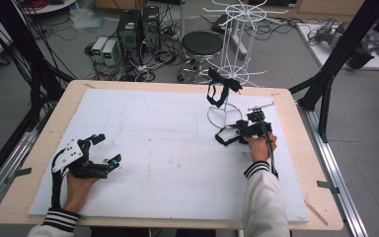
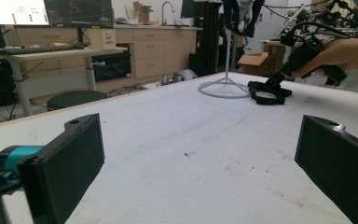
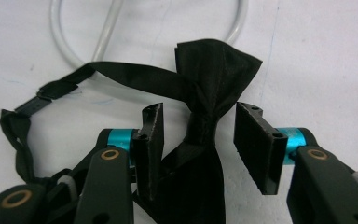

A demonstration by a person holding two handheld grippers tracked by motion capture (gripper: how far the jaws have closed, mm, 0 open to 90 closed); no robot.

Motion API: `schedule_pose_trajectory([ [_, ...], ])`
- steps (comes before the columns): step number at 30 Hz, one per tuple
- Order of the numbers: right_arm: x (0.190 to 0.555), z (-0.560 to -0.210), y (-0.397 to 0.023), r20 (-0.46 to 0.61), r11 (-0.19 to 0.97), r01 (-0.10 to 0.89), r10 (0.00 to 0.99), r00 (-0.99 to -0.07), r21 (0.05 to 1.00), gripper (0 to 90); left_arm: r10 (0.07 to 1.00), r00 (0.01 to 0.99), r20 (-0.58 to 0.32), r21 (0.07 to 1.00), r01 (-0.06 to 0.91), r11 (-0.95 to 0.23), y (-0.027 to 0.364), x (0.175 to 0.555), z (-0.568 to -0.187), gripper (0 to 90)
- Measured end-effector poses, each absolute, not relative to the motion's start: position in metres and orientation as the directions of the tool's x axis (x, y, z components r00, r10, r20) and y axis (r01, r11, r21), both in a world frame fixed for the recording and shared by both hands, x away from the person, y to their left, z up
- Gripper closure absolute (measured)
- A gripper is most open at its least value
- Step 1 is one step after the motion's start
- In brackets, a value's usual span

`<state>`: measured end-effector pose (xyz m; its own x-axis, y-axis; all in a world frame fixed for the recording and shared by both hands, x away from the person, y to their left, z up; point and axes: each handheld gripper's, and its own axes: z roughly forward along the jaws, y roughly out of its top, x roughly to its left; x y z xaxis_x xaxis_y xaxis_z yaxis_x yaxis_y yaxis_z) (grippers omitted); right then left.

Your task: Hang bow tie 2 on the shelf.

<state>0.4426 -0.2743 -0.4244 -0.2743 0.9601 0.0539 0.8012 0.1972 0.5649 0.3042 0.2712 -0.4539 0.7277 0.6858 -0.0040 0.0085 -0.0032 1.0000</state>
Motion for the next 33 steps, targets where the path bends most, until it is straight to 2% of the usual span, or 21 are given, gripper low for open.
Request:
schedule_pose_trajectory([
  [4, 0.444, -0.427, -0.274, 0.047, 0.190, 0.809, 0.965, -0.259, 0.555, 56.9, 0.685, 0.728, -0.002, 1.000, 0.006, -0.005, 0.271, 0.304, -0.454, 1.8],
  [7, 0.443, -0.426, -0.272, 0.025, 0.212, 0.807, 0.963, -0.270, 0.552, 69.1, 0.686, 0.728, -0.002, 1.000, 0.007, -0.004, 0.271, 0.304, -0.454, 1.8],
  [11, 0.442, -0.426, -0.267, 0.004, 0.227, 0.805, 0.962, -0.274, 0.548, 76.2, 0.686, 0.727, -0.001, 1.000, 0.006, -0.004, 0.271, 0.304, -0.454, 1.8],
  [33, 0.435, -0.415, -0.275, 0.063, 0.189, 0.780, 0.958, -0.280, 0.596, 77.2, 0.687, 0.727, -0.002, 1.000, 0.006, -0.003, 0.271, 0.304, -0.454, 1.8],
])
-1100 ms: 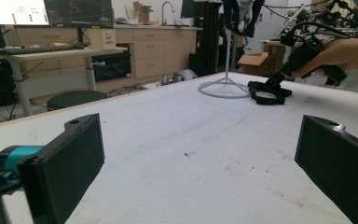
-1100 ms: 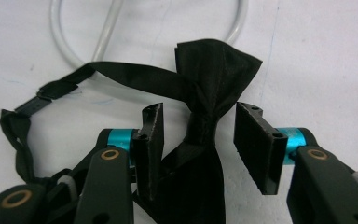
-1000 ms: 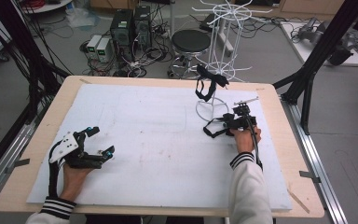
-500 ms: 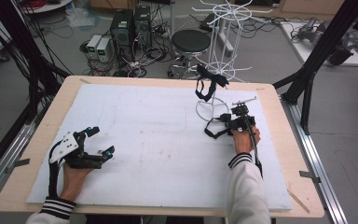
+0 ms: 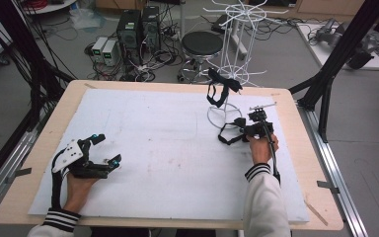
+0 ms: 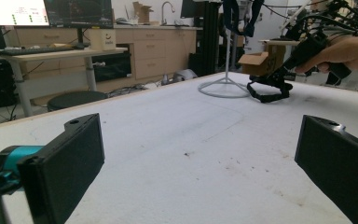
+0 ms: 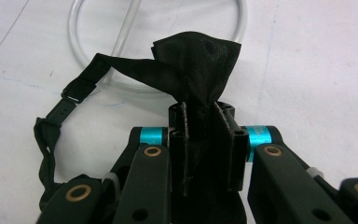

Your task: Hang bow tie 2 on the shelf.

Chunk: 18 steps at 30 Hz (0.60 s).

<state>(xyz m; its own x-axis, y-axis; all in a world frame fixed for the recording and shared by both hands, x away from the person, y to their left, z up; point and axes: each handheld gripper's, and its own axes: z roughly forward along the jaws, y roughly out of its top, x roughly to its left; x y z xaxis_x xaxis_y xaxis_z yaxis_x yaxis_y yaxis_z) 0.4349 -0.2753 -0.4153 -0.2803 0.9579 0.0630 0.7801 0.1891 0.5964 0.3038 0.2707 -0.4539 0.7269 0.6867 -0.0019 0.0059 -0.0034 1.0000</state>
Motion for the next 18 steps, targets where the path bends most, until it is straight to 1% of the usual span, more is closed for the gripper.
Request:
schedule_pose_trajectory([
  [18, 0.414, -0.389, -0.284, 0.064, 0.176, 0.710, 0.953, -0.297, 0.682, 77.0, 0.688, 0.726, 0.001, 1.000, 0.003, -0.005, 0.271, 0.304, -0.454, 1.8],
])
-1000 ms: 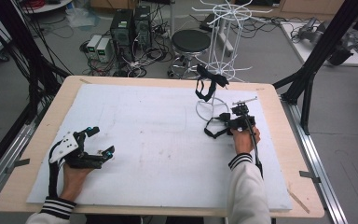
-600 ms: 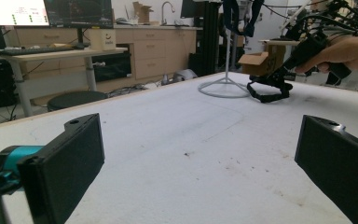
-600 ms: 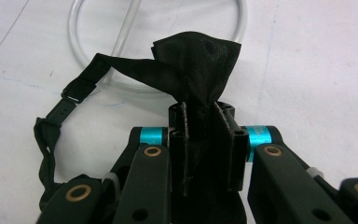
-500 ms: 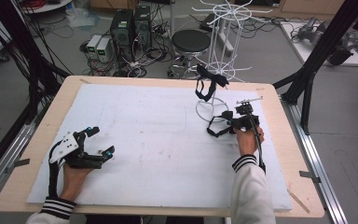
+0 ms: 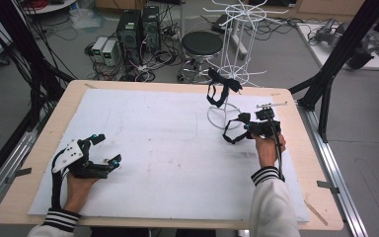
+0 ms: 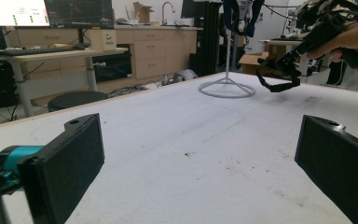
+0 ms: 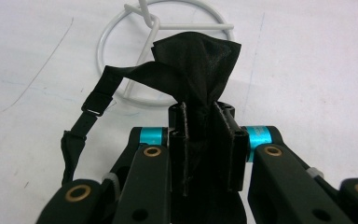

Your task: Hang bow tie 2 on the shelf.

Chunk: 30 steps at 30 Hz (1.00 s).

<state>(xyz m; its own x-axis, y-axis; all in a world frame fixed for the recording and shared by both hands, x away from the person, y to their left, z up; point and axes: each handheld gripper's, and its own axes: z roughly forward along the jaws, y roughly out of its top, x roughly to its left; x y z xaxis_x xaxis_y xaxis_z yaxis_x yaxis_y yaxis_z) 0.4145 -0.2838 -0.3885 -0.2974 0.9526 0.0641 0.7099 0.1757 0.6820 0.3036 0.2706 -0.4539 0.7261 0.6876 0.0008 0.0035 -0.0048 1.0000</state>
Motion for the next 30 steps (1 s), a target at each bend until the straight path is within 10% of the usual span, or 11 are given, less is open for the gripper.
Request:
schedule_pose_trajectory([
  [30, 0.361, -0.352, -0.296, 0.062, 0.106, 0.511, 0.952, -0.300, 0.853, 76.9, 0.691, 0.723, 0.005, 1.000, 0.001, -0.007, 0.271, 0.303, -0.454, 1.8],
])
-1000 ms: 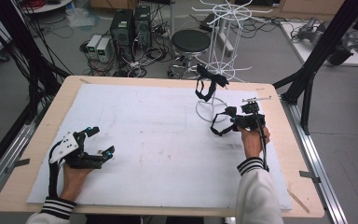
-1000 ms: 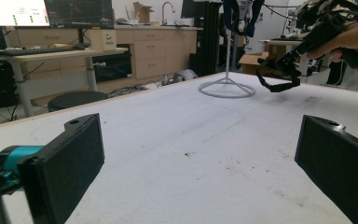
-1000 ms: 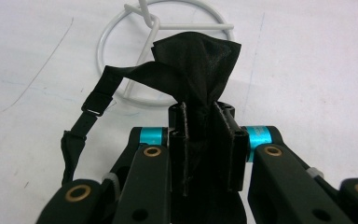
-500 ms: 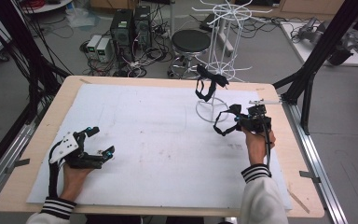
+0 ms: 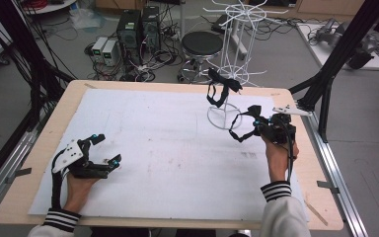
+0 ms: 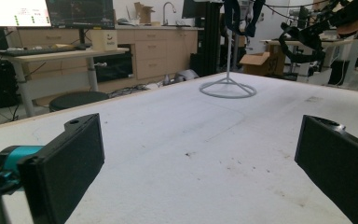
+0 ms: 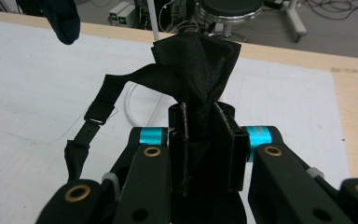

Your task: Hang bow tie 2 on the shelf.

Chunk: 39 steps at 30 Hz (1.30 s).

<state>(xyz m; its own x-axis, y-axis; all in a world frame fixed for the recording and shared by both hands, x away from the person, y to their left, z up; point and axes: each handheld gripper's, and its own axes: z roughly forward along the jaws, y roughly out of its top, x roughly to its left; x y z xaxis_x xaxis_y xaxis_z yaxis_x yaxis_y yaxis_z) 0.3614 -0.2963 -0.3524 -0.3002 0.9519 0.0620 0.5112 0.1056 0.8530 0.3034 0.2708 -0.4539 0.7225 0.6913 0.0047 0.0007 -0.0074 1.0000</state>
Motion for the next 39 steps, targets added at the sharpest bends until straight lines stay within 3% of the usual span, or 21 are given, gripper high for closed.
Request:
schedule_pose_trajectory([
  [21, 0.343, -0.325, -0.318, 0.094, 0.016, 0.373, 0.957, -0.275, 0.928, 77.0, 0.693, 0.721, 0.003, 1.000, 0.001, -0.006, 0.271, 0.303, -0.454, 1.8],
  [39, 0.360, -0.295, -0.320, 0.079, 0.009, 0.306, 0.959, -0.273, 0.952, 77.0, 0.693, 0.721, -0.001, 1.000, 0.002, 0.000, 0.271, 0.303, -0.454, 1.8],
])
